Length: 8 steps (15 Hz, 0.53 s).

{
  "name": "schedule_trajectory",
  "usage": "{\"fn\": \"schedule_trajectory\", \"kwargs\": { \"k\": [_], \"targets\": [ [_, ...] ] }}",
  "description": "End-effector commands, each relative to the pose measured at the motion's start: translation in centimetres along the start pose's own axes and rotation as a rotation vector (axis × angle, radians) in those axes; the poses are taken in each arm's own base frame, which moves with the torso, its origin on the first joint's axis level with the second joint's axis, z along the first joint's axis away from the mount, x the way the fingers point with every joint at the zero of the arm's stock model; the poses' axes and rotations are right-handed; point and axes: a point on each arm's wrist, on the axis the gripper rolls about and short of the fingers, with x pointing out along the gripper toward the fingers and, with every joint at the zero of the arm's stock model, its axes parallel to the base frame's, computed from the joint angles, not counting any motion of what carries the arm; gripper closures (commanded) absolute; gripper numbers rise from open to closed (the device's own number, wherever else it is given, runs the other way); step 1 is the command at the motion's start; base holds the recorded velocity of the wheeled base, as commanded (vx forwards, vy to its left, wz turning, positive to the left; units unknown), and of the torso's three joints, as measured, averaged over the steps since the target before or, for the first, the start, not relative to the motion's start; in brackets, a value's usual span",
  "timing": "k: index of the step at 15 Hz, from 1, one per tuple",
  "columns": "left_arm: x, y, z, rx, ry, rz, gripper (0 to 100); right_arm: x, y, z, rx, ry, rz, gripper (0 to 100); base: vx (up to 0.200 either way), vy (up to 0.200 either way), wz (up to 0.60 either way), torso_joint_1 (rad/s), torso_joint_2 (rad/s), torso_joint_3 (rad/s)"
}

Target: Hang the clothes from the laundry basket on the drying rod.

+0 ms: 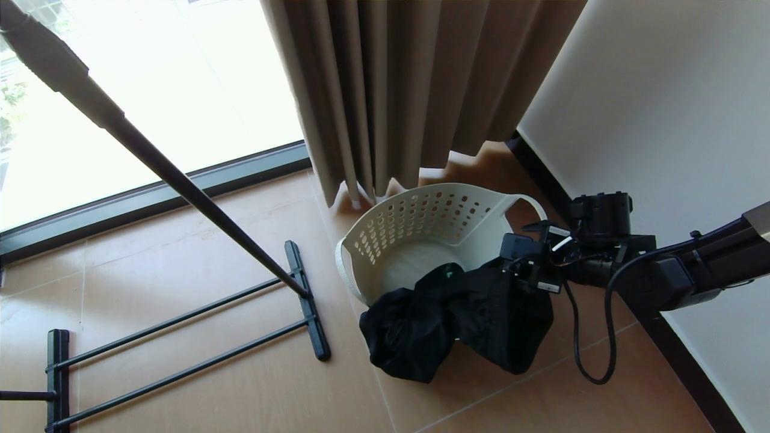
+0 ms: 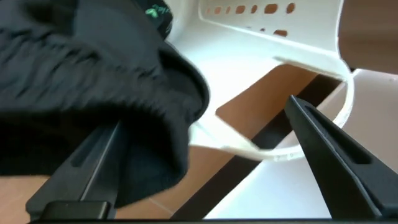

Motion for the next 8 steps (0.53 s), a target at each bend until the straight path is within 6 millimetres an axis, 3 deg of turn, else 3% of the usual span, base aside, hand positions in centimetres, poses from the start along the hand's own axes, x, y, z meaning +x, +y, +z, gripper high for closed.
{"fn": "schedule_trajectory", "kwargs": {
  "k": [1, 2, 3, 5, 7, 8],
  "targets": [
    [0.0, 0.0, 0.0, 0.001, -0.001, 0.000, 0, 1.1, 0.1, 0.1, -0.002, -0.001, 0.004, 0, 0.000, 0.000, 0.00, 0.000, 0.00, 0.000],
    [0.0, 0.0, 0.0, 0.000, -0.001, 0.000, 0, 1.3, -0.1, 0.1, -0.002, -0.003, 0.000, 0, 0.000, 0.000, 0.00, 0.000, 0.00, 0.000],
    [0.0, 0.0, 0.0, 0.000, -0.001, 0.000, 0, 1.3, -0.2, 0.2, -0.001, -0.007, -0.004, 100, 0.000, 0.000, 0.00, 0.000, 0.00, 0.000],
    [0.0, 0.0, 0.0, 0.001, -0.001, 0.000, 0, 0.7, 0.0, 0.1, 0.041, -0.004, 0.002, 100, 0.000, 0.000, 0.00, 0.000, 0.00, 0.000],
    [0.0, 0.0, 0.0, 0.000, -0.001, 0.000, 0, -1.3, -0.6, 0.6, 0.105, -0.018, -0.022, 100, 0.000, 0.000, 0.00, 0.000, 0.00, 0.000],
    [0.0, 0.0, 0.0, 0.000, -0.001, 0.000, 0, -3.6, -1.5, 1.0, 0.156, -0.040, -0.060, 100, 0.000, 0.000, 0.00, 0.000, 0.00, 0.000]
  ]
}}
